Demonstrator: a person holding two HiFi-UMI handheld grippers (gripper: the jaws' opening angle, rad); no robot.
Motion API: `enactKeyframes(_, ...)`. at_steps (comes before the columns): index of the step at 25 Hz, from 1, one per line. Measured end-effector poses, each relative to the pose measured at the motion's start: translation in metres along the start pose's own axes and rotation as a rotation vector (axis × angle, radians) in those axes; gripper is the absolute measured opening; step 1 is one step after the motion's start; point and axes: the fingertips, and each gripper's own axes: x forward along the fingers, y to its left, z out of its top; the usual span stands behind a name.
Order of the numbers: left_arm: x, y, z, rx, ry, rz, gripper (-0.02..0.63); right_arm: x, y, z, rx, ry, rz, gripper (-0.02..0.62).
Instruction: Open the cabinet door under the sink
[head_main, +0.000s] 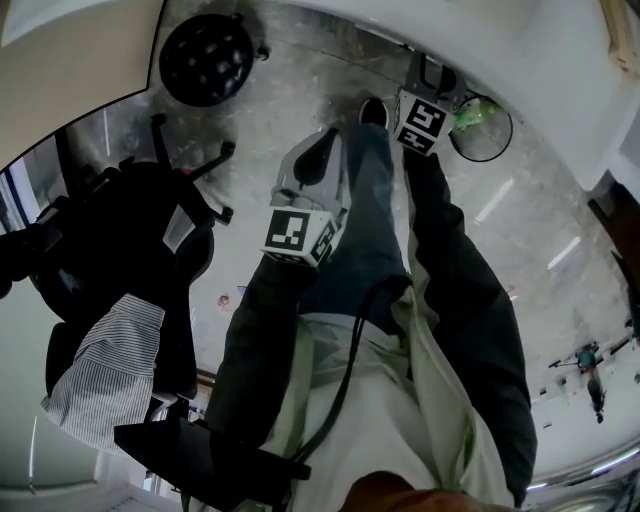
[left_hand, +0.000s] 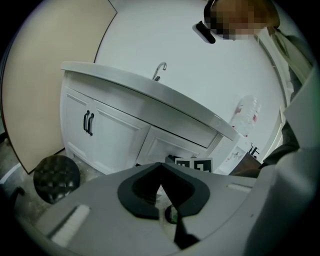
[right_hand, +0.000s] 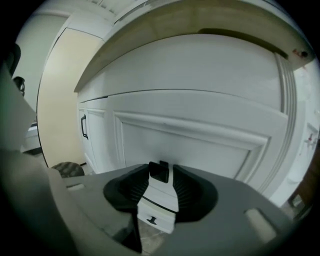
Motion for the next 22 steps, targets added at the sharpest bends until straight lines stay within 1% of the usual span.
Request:
enactKeyframes(2,-0.004,0.000,-0.005,0.001,0.006,-0.003,0.008,0.002,0.002,-0.002,-0.006,0.007,-0.022,0.144)
enactKeyframes(4,-0.006,0.002,-0.007,-0.002,0.007,-0.002,0.008,0.005,0.004,-0.006,-0.012,0.047,-0.029,0.144)
enactKeyframes(7,-0.008,0.003,-0.008,-0.002,0.012,-0.005,0.008,0.007,0.003,-0.004,-0.055,0.097,-0.044,0.130)
enactKeyframes(11,-0.008,0.004,-0.008,0.010,0.012,-0.016,0.008,0.007,0.002,-0.003,-0.084,0.094,-0.012,0.127)
enactKeyframes(17,-0.016,0.008,-0.017,-0.013,0.024,-0.005,0.008,0.004,0.005,-0.005,-0.061,0.113,0.048,0.123)
enactKeyframes(22,-0.022,-0.002,-0.026,-0.005,0.035,-0.037,0.008,-0.007,0.008,-0.012,-0.040,0.118,0.065,0.121)
